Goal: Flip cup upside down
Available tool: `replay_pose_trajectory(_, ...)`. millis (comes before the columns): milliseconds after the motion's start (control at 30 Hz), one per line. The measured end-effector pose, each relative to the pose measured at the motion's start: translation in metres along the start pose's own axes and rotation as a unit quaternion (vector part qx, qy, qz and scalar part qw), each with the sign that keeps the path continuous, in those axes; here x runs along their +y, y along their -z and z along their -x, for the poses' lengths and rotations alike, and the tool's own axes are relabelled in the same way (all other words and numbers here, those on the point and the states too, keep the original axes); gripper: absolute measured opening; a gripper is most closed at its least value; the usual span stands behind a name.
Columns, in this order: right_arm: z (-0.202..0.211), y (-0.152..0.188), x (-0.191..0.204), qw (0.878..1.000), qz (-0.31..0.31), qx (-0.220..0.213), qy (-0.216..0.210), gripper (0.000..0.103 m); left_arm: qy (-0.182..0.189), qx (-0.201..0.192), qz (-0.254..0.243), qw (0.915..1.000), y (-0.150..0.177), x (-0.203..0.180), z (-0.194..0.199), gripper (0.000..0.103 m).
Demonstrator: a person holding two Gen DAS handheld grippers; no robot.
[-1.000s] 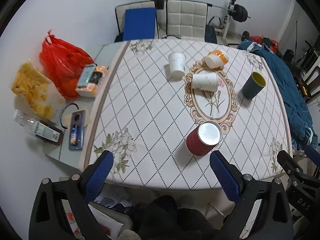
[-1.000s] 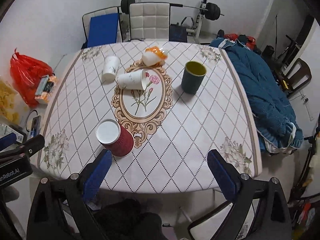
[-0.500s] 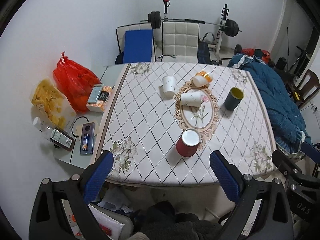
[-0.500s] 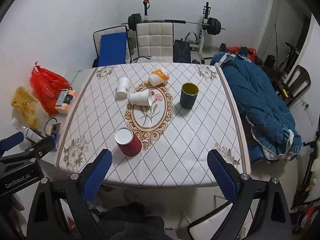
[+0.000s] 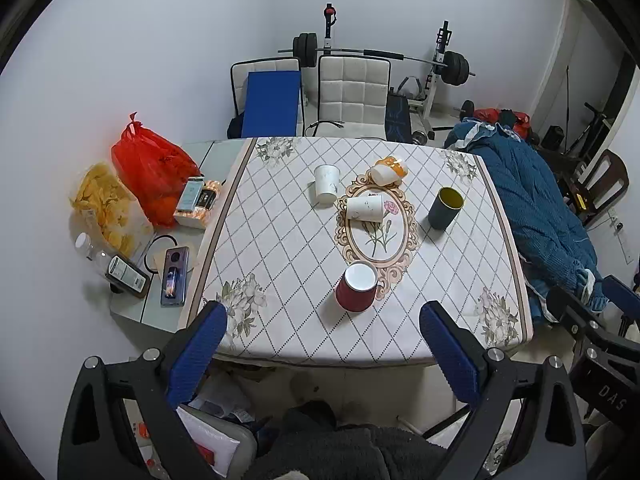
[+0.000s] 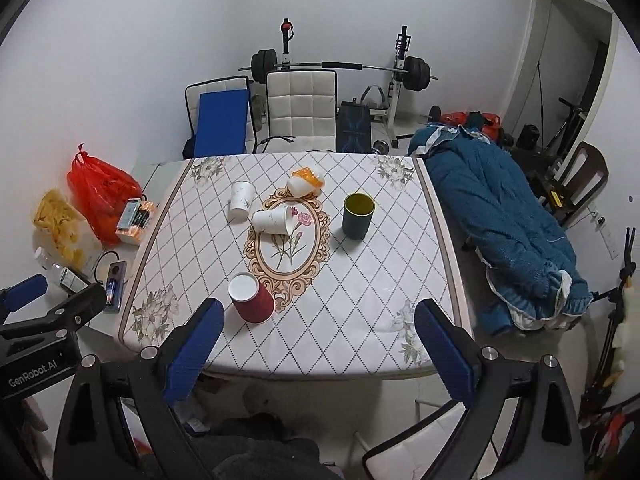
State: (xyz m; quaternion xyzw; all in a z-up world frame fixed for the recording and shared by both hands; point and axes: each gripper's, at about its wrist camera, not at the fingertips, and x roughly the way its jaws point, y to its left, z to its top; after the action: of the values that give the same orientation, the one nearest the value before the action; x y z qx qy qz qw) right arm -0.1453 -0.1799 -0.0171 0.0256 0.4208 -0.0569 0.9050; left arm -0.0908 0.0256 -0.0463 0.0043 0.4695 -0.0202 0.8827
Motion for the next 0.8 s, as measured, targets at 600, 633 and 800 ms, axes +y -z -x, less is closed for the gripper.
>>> replay_pose_trajectory(600, 0.005, 0.002, 0.004, 1.0, -0.002, 0.017, -0.01, 0.098, 0.008, 0.024, -0.008, 0.9996, 0.009, 0.002, 0.004, 0.099)
replay_pose_trajectory(633, 0.005, 0.003, 0.004, 1.0, -0.002, 0.017, -0.01, 0.098, 0.009, 0.025, -0.009, 0.9996, 0.01, 0.001, 0.004, 0.099)
replay_pose_trajectory(800, 0.004, 0.003, 0.005, 1.0, -0.002, 0.019, -0.008, 0.098, 0.012, 0.023, -0.014, 0.9996, 0.011, 0.0, 0.006, 0.099)
